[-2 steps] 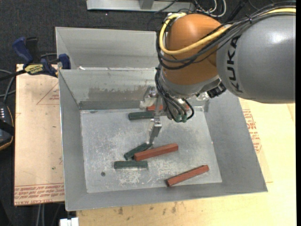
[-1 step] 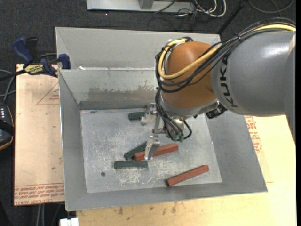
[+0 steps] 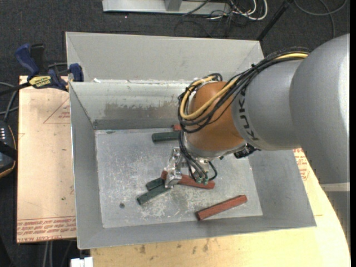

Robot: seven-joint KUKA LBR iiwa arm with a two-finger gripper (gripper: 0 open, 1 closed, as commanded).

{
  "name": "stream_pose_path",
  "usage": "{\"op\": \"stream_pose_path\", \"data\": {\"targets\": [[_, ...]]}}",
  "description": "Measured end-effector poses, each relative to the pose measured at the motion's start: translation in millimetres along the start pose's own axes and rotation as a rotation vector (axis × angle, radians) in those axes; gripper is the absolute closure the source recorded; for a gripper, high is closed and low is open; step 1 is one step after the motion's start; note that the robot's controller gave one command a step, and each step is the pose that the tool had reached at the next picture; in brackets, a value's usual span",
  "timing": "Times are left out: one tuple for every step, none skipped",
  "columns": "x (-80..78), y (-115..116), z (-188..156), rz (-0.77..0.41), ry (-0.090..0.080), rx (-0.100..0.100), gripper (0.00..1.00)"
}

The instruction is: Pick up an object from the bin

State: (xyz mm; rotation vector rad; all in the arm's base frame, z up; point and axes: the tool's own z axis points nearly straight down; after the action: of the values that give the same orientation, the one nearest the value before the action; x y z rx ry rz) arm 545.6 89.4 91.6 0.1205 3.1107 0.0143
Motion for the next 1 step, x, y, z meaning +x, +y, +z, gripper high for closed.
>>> {"op": "stream_pose_path", "data": {"targets": [[0.0, 0.0, 0.0, 0.000, 0.000, 0.000, 1.00]]}}
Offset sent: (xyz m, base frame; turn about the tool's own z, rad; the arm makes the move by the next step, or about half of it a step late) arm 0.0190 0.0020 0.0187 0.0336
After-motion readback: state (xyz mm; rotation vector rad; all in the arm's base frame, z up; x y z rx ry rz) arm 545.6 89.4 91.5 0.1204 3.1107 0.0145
